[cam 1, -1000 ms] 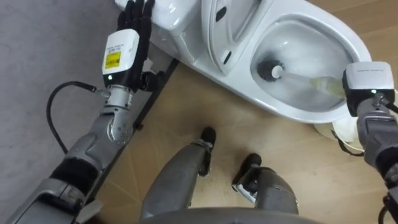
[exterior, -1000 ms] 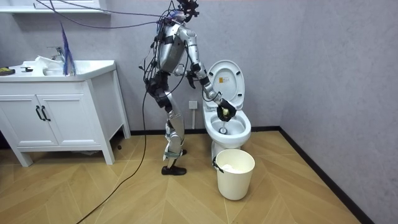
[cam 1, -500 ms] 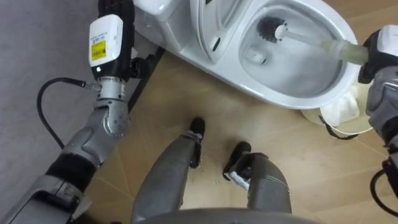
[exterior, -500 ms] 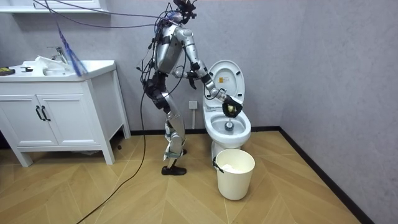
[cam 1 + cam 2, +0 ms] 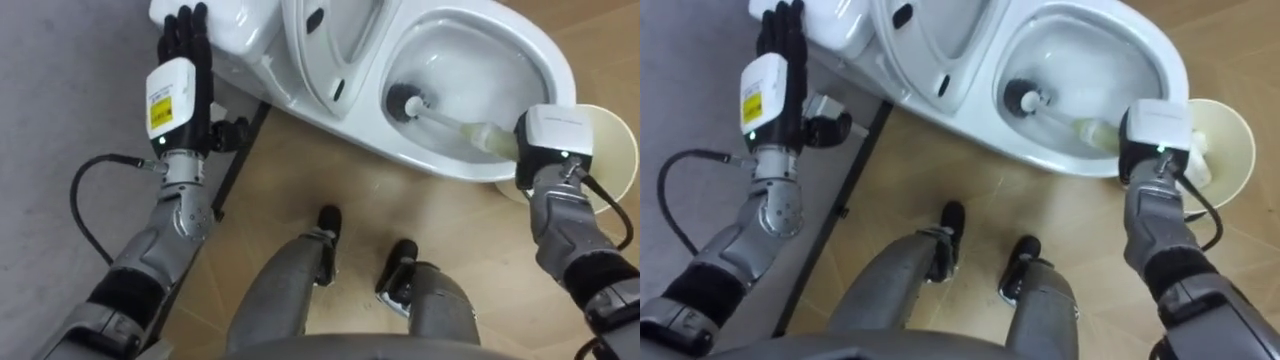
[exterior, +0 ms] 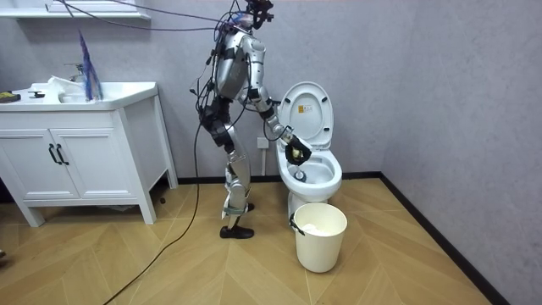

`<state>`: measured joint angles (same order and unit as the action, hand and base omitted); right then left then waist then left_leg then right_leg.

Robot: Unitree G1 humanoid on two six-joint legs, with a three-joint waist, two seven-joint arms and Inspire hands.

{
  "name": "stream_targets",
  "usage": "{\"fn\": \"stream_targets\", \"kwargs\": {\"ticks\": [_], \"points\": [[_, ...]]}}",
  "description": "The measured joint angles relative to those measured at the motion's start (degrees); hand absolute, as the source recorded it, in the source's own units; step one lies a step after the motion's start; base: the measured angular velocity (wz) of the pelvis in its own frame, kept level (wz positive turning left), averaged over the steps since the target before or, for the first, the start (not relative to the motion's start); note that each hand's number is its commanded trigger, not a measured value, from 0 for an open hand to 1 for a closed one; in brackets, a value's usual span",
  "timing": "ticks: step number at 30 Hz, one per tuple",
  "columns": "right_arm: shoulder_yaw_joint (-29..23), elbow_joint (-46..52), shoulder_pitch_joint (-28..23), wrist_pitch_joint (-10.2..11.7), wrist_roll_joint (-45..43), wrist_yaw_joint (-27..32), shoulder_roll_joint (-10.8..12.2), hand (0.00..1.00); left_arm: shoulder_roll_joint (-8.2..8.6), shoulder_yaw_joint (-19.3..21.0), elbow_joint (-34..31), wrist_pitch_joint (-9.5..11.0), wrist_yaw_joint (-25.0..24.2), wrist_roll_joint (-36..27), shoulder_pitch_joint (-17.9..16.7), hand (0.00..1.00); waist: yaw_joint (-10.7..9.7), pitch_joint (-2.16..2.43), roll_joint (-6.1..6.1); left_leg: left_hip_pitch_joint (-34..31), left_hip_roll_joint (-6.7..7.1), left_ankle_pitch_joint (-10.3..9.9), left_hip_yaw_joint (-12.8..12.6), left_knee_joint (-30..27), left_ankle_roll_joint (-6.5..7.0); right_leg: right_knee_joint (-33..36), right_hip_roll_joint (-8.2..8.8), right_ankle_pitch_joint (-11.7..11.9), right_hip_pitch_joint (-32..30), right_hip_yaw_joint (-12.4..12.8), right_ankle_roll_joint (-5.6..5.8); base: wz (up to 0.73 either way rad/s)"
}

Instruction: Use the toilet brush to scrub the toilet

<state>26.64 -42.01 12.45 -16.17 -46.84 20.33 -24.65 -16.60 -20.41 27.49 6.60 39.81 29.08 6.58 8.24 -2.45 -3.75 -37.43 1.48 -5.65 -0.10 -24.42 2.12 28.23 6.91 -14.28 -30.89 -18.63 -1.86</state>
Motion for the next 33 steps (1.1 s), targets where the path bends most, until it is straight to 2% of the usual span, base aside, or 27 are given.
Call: {"fn": "stream_targets", "kwargs": {"ticks": [3, 5, 9, 10, 13, 16, 18, 21, 23, 24, 25, 26, 27, 28, 31, 33], "points": [[0.2, -0.3, 0.7, 0.0, -0.8, -0.6, -0.5, 1.00, -0.25, -0.4, 0.1, 0.2, 1.4, -1.8, -0.3, 0.00, -0.1, 0.00, 0.01, -0.2, -0.71, 0.0, -1.6, -0.3, -0.02, -0.5, -0.07, 0.1, 0.2, 0.0, -0.20, -0.03], [0.9, -3.6, 2.7, 0.5, 0.0, -0.3, -1.4, 1.00, -1.00, -1.7, 0.4, 0.2, 2.2, -2.9, 0.1, 0.00, -0.1, -0.02, 0.02, -0.4, -0.74, 0.0, -1.6, -0.4, -0.02, -0.2, -0.03, 0.0, -0.1, -0.1, -0.31, 0.03], [2.0, -14.0, 8.8, 5.2, 7.7, 1.9, -2.4, 1.00, -2.45, -3.0, 1.1, 0.3, 2.2, -4.3, 2.0, 0.00, 0.2, -0.28, 0.98, -0.9, -0.56, 0.0, -1.7, -1.1, -0.02, 2.4, 1.08, -1.0, -1.5, 0.1, -0.47, 0.04], [1.3, -16.4, 10.3, 7.0, 10.9, 2.8, -2.5, 1.00, -2.76, -3.0, 0.6, 0.3, 2.0, -4.3, 2.2, 0.00, 0.1, -0.64, 1.68, -1.2, -0.21, 0.1, -1.7, -1.0, -0.04, 3.5, 1.48, -1.5, -2.5, 0.5, -0.44, 0.08], [-1.9, -22.0, 13.9, 9.9, 16.2, 3.0, -2.6, 1.00, -2.94, -2.6, 0.0, 0.2, 1.8, -2.6, 3.5, 0.00, -0.1, -1.02, 2.37, -3.0, 0.20, 0.1, -1.5, -2.1, -0.04, 5.7, 2.34, -2.0, -4.5, 0.4, -0.44, 0.11], [-4.2, -22.5, 16.1, 10.2, 14.9, 4.9, -2.6, 1.00, -2.93, -2.2, 0.3, -0.3, 1.9, -0.3, 4.4, 0.00, -0.2, -1.43, 3.23, -4.2, 0.44, 0.2, -1.8, -3.0, 0.09, 7.4, 3.09, -2.3, -6.2, 0.5, -0.55, 0.00], [-3.8, -22.2, 16.1, 10.3, 11.8, 5.1, -2.6, 1.00, -2.85, -2.3, 0.3, -0.4, 1.9, -0.2, 4.8, 0.00, -0.1, -1.46, 3.42, -4.5, 0.40, 0.2, -1.8, -3.4, 0.13, 7.5, 3.06, -2.3, -6.1, 0.2, -0.57, 0.05], [-1.5, -20.3, 14.8, 9.5, 2.9, 4.9, -1.6, 1.00, -2.60, -2.4, 0.8, -0.5, 1.3, -0.3, 4.8, 0.00, 0.0, -1.45, 3.48, -4.2, 0.32, 0.2, -1.8, -3.4, 0.16, 7.2, 2.99, -2.3, -5.7, 0.0, -0.55, 0.02], [0.2, -17.9, 11.7, 7.5, -1.1, 4.4, -0.4, 1.00, -1.77, -2.8, 1.2, -0.9, 0.8, -0.2, 4.3, 0.00, 0.3, -1.32, 3.27, -3.6, 0.20, 0.2, -1.7, -3.3, 0.18, 6.6, 2.78, -2.3, -4.7, -0.3, -0.48, 0.05], [0.2, -15.7, 9.6, 6.0, -2.5, 4.6, 0.4, 1.00, -1.56, -2.9, 1.2, -0.9, 0.7, -0.3, 3.7, 0.00, 0.2, -1.23, 2.74, -3.4, 0.05, 0.1, -1.4, -3.1, 0.27, 5.6, 2.10, -2.1, -4.0, -0.4, -0.32, 0.06], [0.2, -13.4, 7.2, 4.7, -2.7, 4.7, 0.8, 1.00, -1.30, -3.2, 1.2, -0.9, 0.7, -0.4, 3.2, 0.00, 0.1, -0.91, 1.91, -3.2, -0.29, 0.1, -1.1, -2.8, 0.28, 4.3, 1.48, -1.6, -3.4, -0.6, -0.22, 0.00], [0.2, -12.6, 6.3, 4.2, -2.7, 4.7, 0.8, 1.00, -1.01, -3.5, 1.3, -0.9, 0.7, -0.8, 3.0, 0.00, 0.1, -0.79, 1.48, -3.0, -0.41, 0.1, -1.1, -2.5, 0.28, 3.8, 1.15, -1.3, -3.0, -0.6, -0.17, -0.05], [0.1, -10.7, 4.8, 3.4, -2.7, 4.4, 0.7, 1.00, -0.13, -3.4, 1.8, -0.9, 0.9, -1.4, 2.4, 0.00, 0.0, -0.13, 0.45, -2.7, -0.61, 0.1, -1.2, -2.0, 0.30, 2.5, 0.75, -0.7, -2.5, -0.5, -0.05, -0.16], [-0.1, -8.6, 3.2, 2.4, -3.0, 4.3, 1.1, 1.00, 0.42, -2.9, 2.0, -0.9, 1.1, -1.4, 1.6, 0.00, -0.1, 0.04, -0.01, -1.8, -0.72, 0.2, -1.4, -1.1, 0.31, 1.5, 0.38, -0.2, -1.8, -0.5, -0.09, -0.19], [-1.0, -5.0, -0.1, 1.1, -3.2, 3.8, 3.1, 1.00, 0.41, -1.8, 1.9, -0.8, 1.5, -1.4, -0.3, 0.00, -0.8, 0.25, -0.32, -0.5, -0.72, 0.3, -1.7, 0.1, 0.10, 0.2, -0.17, 0.2, -0.4, -0.4, -0.28, -0.08], [-1.0, -4.6, -0.4, 1.0, -3.2, 3.9, 3.2, 1.00, 0.50, -1.7, 1.9, -0.8, 2.3, -1.5, -0.6, 0.00, -1.1, 0.25, -0.43, -0.5, -0.80, 0.4, -1.7, 0.4, -0.04, 0.1, -0.08, 0.2, -0.5, -0.5, -0.36, 0.00]]}}
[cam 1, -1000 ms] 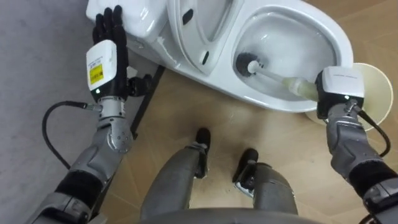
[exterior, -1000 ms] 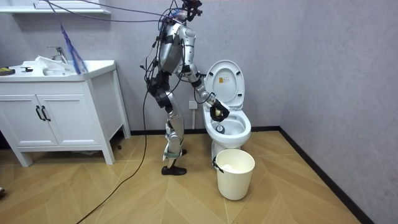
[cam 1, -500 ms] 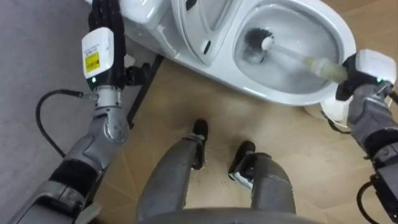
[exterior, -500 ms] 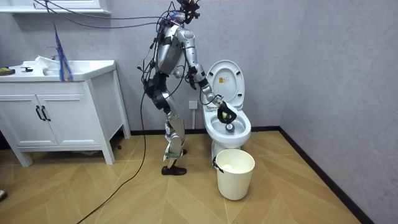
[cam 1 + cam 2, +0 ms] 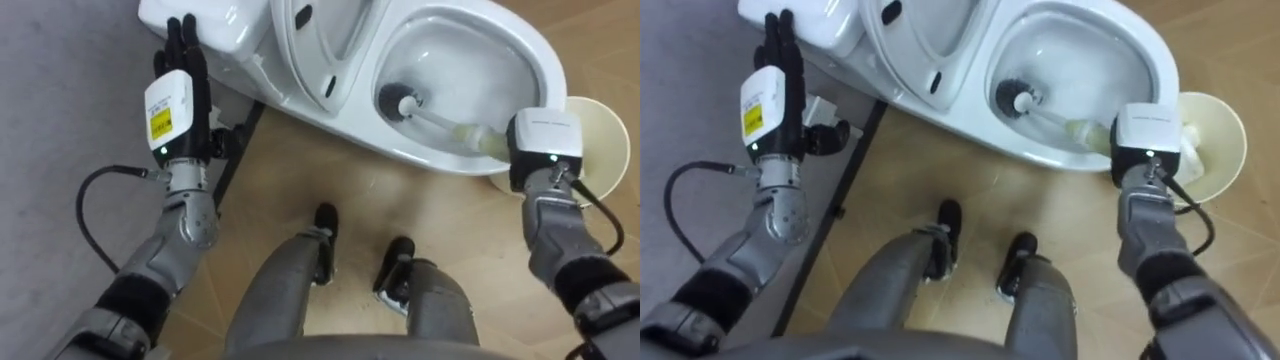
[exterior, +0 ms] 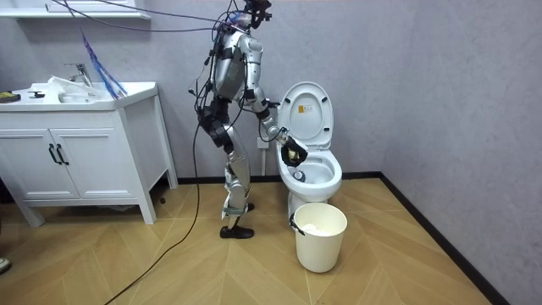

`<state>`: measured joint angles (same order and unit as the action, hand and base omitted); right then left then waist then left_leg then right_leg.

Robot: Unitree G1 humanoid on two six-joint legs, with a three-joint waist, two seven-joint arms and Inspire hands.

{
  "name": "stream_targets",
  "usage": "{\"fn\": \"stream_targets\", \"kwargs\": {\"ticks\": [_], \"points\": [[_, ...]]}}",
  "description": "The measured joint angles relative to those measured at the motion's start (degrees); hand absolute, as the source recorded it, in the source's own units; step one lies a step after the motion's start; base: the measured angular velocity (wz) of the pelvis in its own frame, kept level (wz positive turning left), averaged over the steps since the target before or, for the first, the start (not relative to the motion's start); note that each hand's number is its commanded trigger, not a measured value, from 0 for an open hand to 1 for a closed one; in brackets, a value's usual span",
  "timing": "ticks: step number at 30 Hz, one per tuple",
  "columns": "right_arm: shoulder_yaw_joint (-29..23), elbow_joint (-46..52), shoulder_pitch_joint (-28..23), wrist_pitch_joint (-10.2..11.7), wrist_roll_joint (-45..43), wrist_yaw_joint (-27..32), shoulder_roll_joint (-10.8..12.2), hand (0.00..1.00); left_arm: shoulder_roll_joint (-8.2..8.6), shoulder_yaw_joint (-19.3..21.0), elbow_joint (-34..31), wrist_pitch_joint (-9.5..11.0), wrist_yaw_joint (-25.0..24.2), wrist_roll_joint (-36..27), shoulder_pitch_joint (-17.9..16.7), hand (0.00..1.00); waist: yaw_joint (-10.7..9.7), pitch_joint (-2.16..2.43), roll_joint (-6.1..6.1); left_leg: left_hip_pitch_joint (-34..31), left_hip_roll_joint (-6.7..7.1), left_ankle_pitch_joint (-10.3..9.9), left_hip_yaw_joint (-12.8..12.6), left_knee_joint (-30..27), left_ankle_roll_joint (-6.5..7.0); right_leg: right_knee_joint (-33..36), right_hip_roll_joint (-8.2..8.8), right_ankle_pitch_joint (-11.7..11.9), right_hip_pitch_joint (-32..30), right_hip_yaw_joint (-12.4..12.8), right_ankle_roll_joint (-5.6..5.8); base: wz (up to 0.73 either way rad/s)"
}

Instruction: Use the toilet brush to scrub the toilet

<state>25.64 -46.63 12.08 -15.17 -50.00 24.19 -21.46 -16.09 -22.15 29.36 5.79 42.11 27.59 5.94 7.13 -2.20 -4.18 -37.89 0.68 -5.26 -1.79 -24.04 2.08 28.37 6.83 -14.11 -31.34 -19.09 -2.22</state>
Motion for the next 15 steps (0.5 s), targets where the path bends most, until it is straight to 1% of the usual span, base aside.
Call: {"fn": "stream_targets", "kwargs": {"ticks": [2, 3, 4, 5, 6, 7, 8, 9, 10, 11, 12, 13, 15], "points": [[0.0, -1.0, 0.5, 0.0, 0.4, 0.1, -0.1, 1.00, 0.12, 0.0, 0.0, 0.0, 0.4, -0.1, -0.1, 0.00, 0.1, 0.00, -0.06, 0.2, 0.03, 0.1, 0.0, 0.3, -0.15, 0.0, 0.03, -0.1, 0.1, 0.0, -0.10, 0.00], [0.0, -3.3, 1.5, 0.4, 0.5, 0.3, -0.7, 1.00, 0.12, 0.0, 0.0, 0.1, 0.7, -0.1, 0.0, 0.00, 0.4, -0.03, -0.10, 0.5, 0.00, 0.1, 0.0, 0.3, -0.15, -0.2, 0.02, -0.1, 0.4, 0.0, -0.15, 0.00], [0.3, -6.2, 2.8, 1.2, 2.3, 0.8, -0.9, 1.00, -0.04, -0.8, 0.1, 0.0, 0.7, -1.1, 0.2, 0.00, 0.6, 0.02, -0.25, 0.7, 0.02, 0.1, 0.0, 0.2, -0.15, -0.3, 0.04, -0.1, 0.7, -0.1, -0.15, 0.00], [0.6, -7.7, 3.7, 1.8, 3.5, 0.9, -1.7, 1.00, -0.12, -1.2, 0.2, 0.0, 0.7, -1.3, 0.3, 0.00, 0.8, 0.00, -0.31, 0.8, 0.03, 0.1, 0.0, 0.2, -0.15, -0.3, 0.06, -0.1, 0.8, 0.0, -0.15, 0.00], [0.8, -10.6, 5.1, 3.1, 5.8, 1.3, -2.2, 1.00, -0.09, -1.5, 0.6, 0.0, 0.7, -1.0, 0.7, 0.00, 1.3, -0.05, -0.26, 0.9, 0.02, 0.1, -0.3, 0.2, -0.15, 0.0, 0.18, -0.2, 0.7, 0.2, -0.12, -0.03], [1.0, -13.8, 6.6, 5.0, 7.9, 1.7, -2.6, 1.00, -0.23, -1.5, 0.7, 0.1, 0.5, -1.0, 1.0, 0.00, 1.3, -0.17, -0.07, 0.8, 0.07, 0.1, -0.4, 0.3, -0.13, 0.3, 0.37, -0.3, 0.4, 0.3, -0.12, 0.00], [1.0, -15.3, 7.3, 5.8, 8.9, 2.0, -2.7, 1.00, -0.31, -1.5, 0.7, 0.1, 0.3, -1.1, 1.1, 0.00, 1.3, -0.21, -0.05, 0.7, 0.07, 0.1, -0.4, 0.3, -0.12, 0.4, 0.52, -0.5, 0.3, 0.2, -0.09, 0.04], [0.5, -16.8, 8.1, 6.9, 11.9, 2.2, -3.3, 1.00, -0.41, -1.5, -0.1, 0.0, -0.1, -1.1, 1.2, 0.00, 1.4, -0.46, 0.33, 0.5, 0.20, 0.2, -0.5, 0.3, -0.03, 1.4, 1.17, -1.0, -0.5, 0.2, -0.11, 0.11], [-0.1, -18.2, 9.2, 8.3, 13.6, 2.4, -3.9, 1.00, -0.46, -1.4, -1.3, 0.0, -0.2, -0.9, 1.3, 0.00, 1.4, -0.72, 0.75, -0.2, 0.68, 0.3, -0.6, 0.2, 0.14, 2.8, 1.96, -1.6, -1.7, 0.3, -0.08, 0.13], [-0.4, -18.6, 9.8, 8.6, 13.9, 2.4, -4.2, 1.00, -0.50, -1.3, -1.8, 0.0, -0.2, -0.8, 1.4, 0.00, 1.3, -0.90, 1.01, -0.7, 1.00, 0.5, -0.5, 0.1, 0.17, 3.6, 2.37, -1.9, -2.5, 0.3, -0.03, 0.15], [-0.5, -19.9, 11.5, 9.6, 13.9, 2.4, -4.9, 1.00, -0.62, -1.3, -2.4, 0.0, -0.3, -1.0, 1.7, 0.00, 1.3, -1.23, 1.45, -2.0, 1.30, 0.5, -0.5, -0.6, 0.22, 5.1, 3.03, -2.4, -4.0, 0.3, -0.08, 0.10], [-0.5, -21.5, 13.4, 10.4, 13.9, 2.5, -5.4, 1.00, -0.64, -1.3, -2.5, 0.5, -0.1, -1.0, 2.4, 0.00, 1.4, -1.57, 1.95, -3.3, 1.41, 0.5, -0.4, -1.6, 0.22, 6.4, 3.38, -2.6, -5.4, 0.4, -0.21, 0.09], [-0.6, -22.2, 15.0, 10.6, 13.4, 2.6, -6.2, 1.00, -0.67, -1.2, -2.5, 1.2, -0.2, -0.8, 3.0, 0.00, 1.7, -1.75, 2.30, -4.3, 1.56, 0.5, -0.3, -2.1, 0.23, 7.4, 3.60, -2.9, -6.5, 0.4, -0.26, 0.09]]}}
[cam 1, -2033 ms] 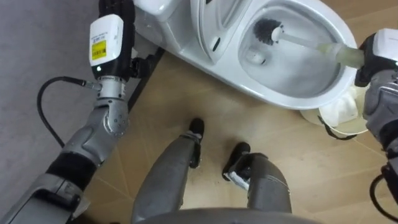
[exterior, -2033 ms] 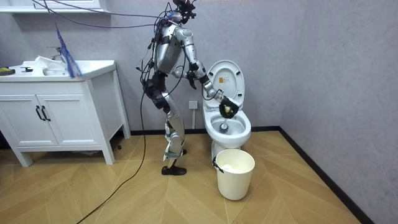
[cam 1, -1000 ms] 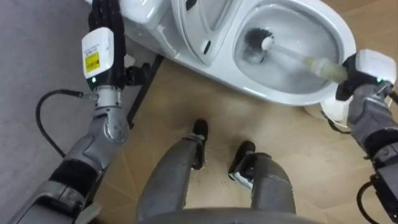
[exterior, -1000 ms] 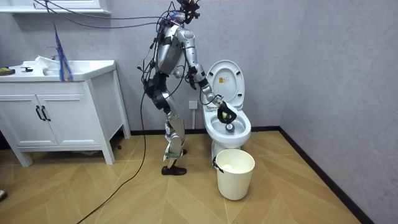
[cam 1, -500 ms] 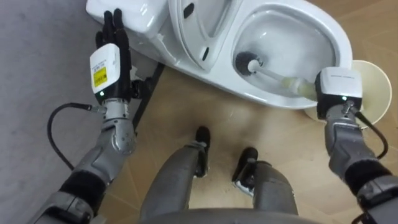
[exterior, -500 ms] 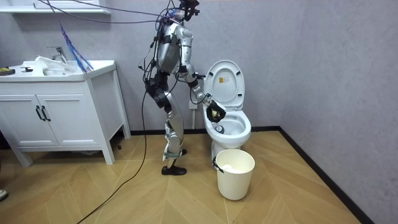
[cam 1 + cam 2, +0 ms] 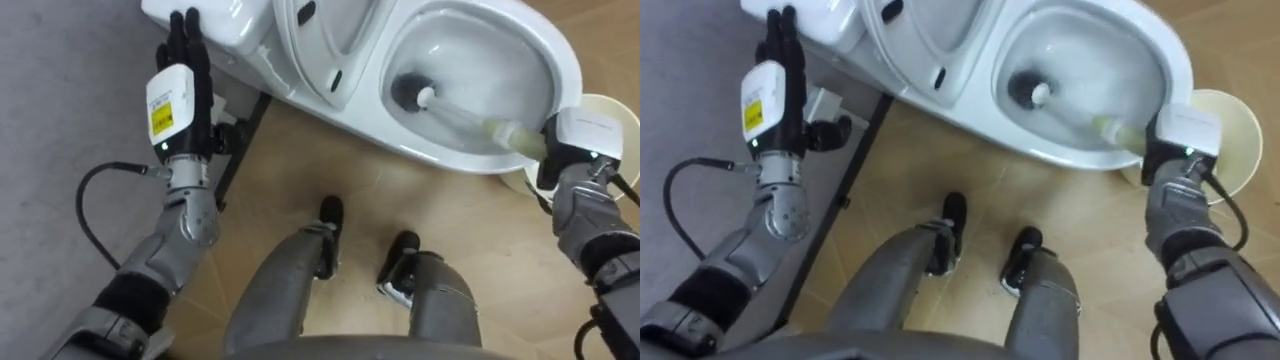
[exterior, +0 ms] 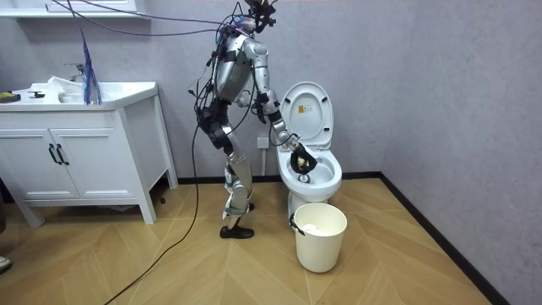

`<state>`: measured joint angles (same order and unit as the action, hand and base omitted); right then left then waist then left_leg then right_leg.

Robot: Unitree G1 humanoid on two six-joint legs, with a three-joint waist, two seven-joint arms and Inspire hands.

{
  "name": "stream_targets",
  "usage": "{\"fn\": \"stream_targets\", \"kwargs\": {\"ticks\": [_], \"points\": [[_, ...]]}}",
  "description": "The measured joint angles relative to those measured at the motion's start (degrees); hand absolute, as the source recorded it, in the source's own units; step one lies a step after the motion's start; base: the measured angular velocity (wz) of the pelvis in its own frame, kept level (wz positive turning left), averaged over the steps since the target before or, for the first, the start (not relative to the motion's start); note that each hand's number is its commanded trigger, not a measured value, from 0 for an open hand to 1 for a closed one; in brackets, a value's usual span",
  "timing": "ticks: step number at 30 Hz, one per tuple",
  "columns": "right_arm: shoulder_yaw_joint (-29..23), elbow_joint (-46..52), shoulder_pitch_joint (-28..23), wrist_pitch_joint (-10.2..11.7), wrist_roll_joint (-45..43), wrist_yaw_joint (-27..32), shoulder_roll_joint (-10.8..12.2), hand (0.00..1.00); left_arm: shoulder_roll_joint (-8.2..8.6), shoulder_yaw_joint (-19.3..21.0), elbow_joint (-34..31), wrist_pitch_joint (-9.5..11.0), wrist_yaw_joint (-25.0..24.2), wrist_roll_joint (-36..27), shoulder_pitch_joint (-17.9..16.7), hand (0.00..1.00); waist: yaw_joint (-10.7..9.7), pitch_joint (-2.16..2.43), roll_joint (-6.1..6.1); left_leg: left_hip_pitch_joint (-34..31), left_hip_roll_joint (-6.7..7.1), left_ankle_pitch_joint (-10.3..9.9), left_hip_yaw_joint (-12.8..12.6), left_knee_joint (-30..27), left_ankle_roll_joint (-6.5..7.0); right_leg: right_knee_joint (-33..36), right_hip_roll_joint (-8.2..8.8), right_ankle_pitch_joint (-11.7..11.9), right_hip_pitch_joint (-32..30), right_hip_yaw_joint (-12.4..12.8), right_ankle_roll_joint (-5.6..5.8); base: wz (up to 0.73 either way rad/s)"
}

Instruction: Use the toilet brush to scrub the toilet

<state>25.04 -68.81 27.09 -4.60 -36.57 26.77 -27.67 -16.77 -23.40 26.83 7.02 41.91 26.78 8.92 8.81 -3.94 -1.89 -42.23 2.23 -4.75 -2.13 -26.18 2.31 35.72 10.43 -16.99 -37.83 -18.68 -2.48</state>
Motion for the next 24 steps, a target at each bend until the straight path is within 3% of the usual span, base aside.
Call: {"fn": "stream_targets", "kwargs": {"ticks": [5, 7, 8, 9, 10, 12, 13, 16, 24], "points": [[0.4, 4.1, -0.3, -1.4, -7.2, -0.8, 0.2, 1.00, -0.13, 0.7, 0.0, 0.8, -1.4, 1.1, 1.1, 0.00, 0.8, -0.24, 0.80, -0.4, -0.33, 0.0, -0.3, -1.0, 0.00, 0.0, -0.24, 0.0, -0.1, 0.0, -0.05, 0.00], [0.7, 9.7, -3.7, -3.6, -9.4, -2.2, 0.6, 1.00, -0.12, 0.7, 0.0, 0.8, -1.6, 1.1, 0.5, 0.00, 0.7, -0.13, 0.73, -0.2, -0.65, 0.0, -0.3, -1.2, 0.00, -1.0, -0.86, 0.3, 0.9, -0.2, 0.02, 0.00], [0.7, 11.7, -5.1, -4.4, -10.3, -2.6, 0.7, 1.00, -0.13, 0.8, 0.0, 0.8, -1.6, 1.6, 0.5, 0.00, 0.7, -0.03, 0.76, -0.1, -0.76, 0.0, -0.2, -1.2, -0.01, -1.5, -1.19, 0.5, 1.2, -0.2, 0.06, 0.00], [0.6, 16.2, -8.5, -5.8, -11.3, -3.5, 0.9, 1.00, -0.16, 0.8, 0.0, 0.7, -1.6, 1.7, -0.1, 0.00, 0.6, 0.28, 0.67, 0.0, -0.89, 0.0, -0.2, -1.2, -0.01, -2.5, -1.80, 0.8, 1.8, -0.3, 0.07, -0.05], [0.6, 20.2, -11.5, -7.2, -11.7, -4.3, 0.9, 1.00, -0.16, 0.8, -0.2, 0.6, -1.6, 1.7, -0.6, 0.00, 0.4, 0.92, 0.52, 0.1, -1.59, -0.2, -0.2, -1.2, -0.01, -3.6, -2.44, 1.3, 2.3, -0.4, 0.06, -0.09], [0.6, 25.7, -15.6, -8.8, -11.8, -5.7, 0.9, 1.00, -0.26, 0.8, -0.4, 0.4, -1.5, 1.2, -1.8, 0.00, -0.1, 1.25, 0.09, 0.9, -1.68, -0.2, -0.2, -1.1, -0.02, -5.1, -2.96, 2.0, 3.8, -0.6, 0.05, -0.09], [0.6, 29.9, -18.3, -9.8, -11.8, -6.5, 0.8, 1.00, -0.25, 0.8, -0.5, 0.4, -1.2, 0.8, -2.5, 0.00, -0.5, 1.73, -0.06, 1.4, -1.68, -0.3, -0.2, -0.7, -0.03, -5.5, -3.15, 2.1, 4.3, -0.6, 0.09, -0.04], [0.5, 35.4, -22.2, -11.8, -11.8, -8.4, 1.6, 1.00, -0.25, 0.9, -0.5, 0.4, -0.8, 0.9, -3.8, 0.00, -1.0, 1.93, 0.02, 3.1, -2.50, -0.6, -0.6, 0.7, -0.16, -6.3, -3.66, 2.6, 5.3, -0.3, -0.16, -0.12], [-1.0, 35.9, -24.1, -12.0, -13.8, -12.7, 3.4, 1.00, -0.07, 0.8, -0.5, -0.5, -1.4, 0.9, -7.6, 0.00, -2.3, 2.28, -0.13, 6.4, -3.29, -1.0, -0.9, 0.9, -0.79, -8.1, -4.72, 2.9, 9.0, -0.5, -0.72, -0.05]]}}
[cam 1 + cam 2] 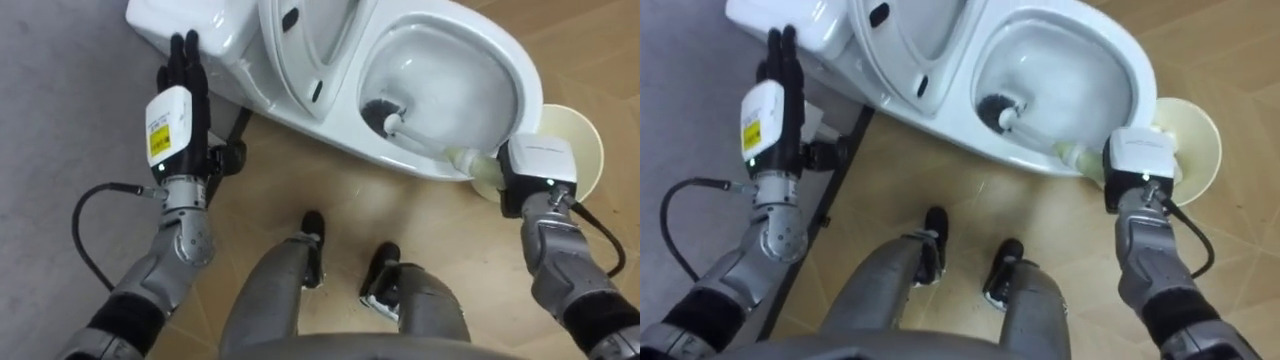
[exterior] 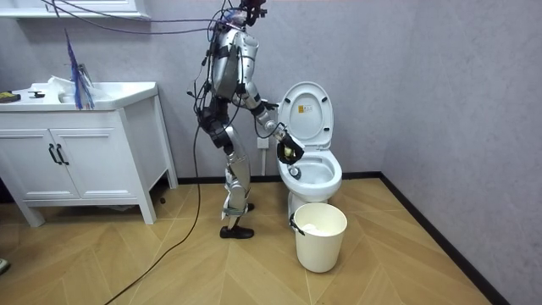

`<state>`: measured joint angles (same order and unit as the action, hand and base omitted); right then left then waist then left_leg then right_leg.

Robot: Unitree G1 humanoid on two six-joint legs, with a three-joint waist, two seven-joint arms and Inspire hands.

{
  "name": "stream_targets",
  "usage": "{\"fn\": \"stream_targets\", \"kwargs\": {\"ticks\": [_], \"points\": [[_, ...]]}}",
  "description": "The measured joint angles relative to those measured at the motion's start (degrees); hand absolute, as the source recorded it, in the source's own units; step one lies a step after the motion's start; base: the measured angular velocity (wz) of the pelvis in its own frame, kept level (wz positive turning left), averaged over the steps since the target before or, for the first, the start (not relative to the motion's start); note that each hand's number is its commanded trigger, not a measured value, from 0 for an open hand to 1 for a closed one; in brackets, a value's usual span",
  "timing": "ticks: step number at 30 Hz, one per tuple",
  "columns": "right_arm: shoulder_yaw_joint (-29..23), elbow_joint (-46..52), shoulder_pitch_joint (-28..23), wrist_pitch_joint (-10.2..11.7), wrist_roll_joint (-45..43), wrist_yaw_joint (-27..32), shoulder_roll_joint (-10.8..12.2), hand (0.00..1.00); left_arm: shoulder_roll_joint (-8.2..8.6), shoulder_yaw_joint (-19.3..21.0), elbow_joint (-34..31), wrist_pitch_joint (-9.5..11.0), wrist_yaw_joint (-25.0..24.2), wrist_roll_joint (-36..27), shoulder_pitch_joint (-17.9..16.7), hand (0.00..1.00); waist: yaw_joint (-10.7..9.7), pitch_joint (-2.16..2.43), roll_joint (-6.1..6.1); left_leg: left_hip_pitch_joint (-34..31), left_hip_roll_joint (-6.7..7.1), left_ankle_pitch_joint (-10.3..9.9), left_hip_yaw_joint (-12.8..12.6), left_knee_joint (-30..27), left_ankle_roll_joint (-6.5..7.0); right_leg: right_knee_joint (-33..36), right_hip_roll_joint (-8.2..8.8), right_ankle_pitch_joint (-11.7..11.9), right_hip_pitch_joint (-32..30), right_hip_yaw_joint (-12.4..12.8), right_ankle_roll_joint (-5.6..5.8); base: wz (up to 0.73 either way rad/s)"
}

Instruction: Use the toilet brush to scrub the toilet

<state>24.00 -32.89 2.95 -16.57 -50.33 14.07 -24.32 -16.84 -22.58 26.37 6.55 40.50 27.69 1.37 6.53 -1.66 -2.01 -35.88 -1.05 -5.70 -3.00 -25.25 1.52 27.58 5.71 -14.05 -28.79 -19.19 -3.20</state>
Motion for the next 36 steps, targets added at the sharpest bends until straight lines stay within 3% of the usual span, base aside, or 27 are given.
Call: {"fn": "stream_targets", "kwargs": {"ticks": [5, 10, 14, 17, 23, 25, 31, 33, 36], "points": [[0.0, 0.0, 0.1, 0.0, -1.5, -1.7, -0.1, 1.00, 0.02, 0.0, 1.4, -0.7, -1.6, 0.0, 0.1, 0.00, -0.1, -0.01, 0.22, 2.6, 0.23, 0.0, -0.2, 0.8, -0.06, 0.1, 0.39, -0.4, 2.1, 0.2, 0.01, 0.00], [-0.2, -1.4, 0.0, 1.2, -1.6, -4.9, 0.4, 1.00, -0.37, 0.0, 4.1, -1.1, -4.8, 0.0, -0.3, 0.00, -0.4, 0.02, 2.36, 7.3, 0.95, 0.0, 0.1, 2.1, -0.17, -0.1, 0.91, -1.4, 6.4, 0.2, 0.37, 0.05], [-1.7, -1.0, -1.8, 2.4, -2.2, -5.6, 0.8, 1.00, -0.36, 1.1, 3.4, -1.1, -6.2, 0.0, -1.5, 0.00, -0.5, 0.13, 2.84, 8.8, 0.80, -0.2, 0.6, 1.9, -0.32, -2.8, -0.03, -1.1, 9.7, -0.8, 0.57, 0.14], [-4.4, -0.8, -4.8, 3.9, -4.5, -5.5, 2.1, 1.00, -0.39, 4.7, 3.0, -0.9, -7.4, 0.2, -3.8, 0.00, -0.3, 0.28, 3.03, 11.9, 0.83, -0.5, 1.3, 3.9, -0.54, -5.2, -0.60, -0.7, 13.1, -1.3, 0.81, 0.09], [-9.7, 2.5, -13.1, 6.6, -4.4, -5.6, 4.2, 1.00, 0.18, 12.6, -4.0, -0.3, -7.4, 0.7, -12.3, 0.00, 0.1, 0.76, 3.26, 19.3, 0.96, -0.7, 1.6, 7.4, -0.82, -10.3, -1.15, -0.2, 21.5, -2.1, 1.43, 0.05], [-11.3, 2.6, -14.8, 7.8, -4.4, -6.3, 5.0, 1.00, 0.72, 16.1, -6.6, 0.3, -7.3, 1.5, -15.7, 0.00, 0.4, 1.21, 3.24, 21.5, 0.92, -0.9, 1.7, 8.4, -1.09, -12.6, -1.63, 0.2, 24.1, -2.2, 1.45, 0.00], [-15.9, 2.8, -18.9, 9.8, -3.0, -8.1, 7.6, 1.00, 3.13, 19.3, -8.7, 1.0, -7.0, 5.5, -24.1, 0.00, 1.6, 1.49, 3.37, 28.2, 1.90, -0.9, 1.8, 11.3, -1.14, -16.4, -1.72, 0.4, 30.8, -2.2, 1.76, -0.02], [-17.1, 2.8, -20.2, 10.1, -2.7, -8.9, 8.4, 1.00, 3.21, 19.6, -8.1, 1.0, -7.1, 7.0, -26.1, 0.00, 1.6, 1.92, 3.86, 29.6, 1.92, -0.9, 2.1, 11.9, -1.15, -17.7, -1.75, 0.3, 32.3, -2.4, 1.90, 0.04], [-17.9, 2.8, -21.0, 10.5, 0.8, -9.6, 8.5, 1.00, 3.64, 20.2, -3.7, 0.9, -7.1, 6.7, -26.7, 0.00, 1.6, 1.71, 4.56, 31.4, 2.03, -0.9, 2.5, 12.7, -1.17, -18.1, -1.76, 0.3, 34.3, -2.8, 1.92, 0.06]]}}
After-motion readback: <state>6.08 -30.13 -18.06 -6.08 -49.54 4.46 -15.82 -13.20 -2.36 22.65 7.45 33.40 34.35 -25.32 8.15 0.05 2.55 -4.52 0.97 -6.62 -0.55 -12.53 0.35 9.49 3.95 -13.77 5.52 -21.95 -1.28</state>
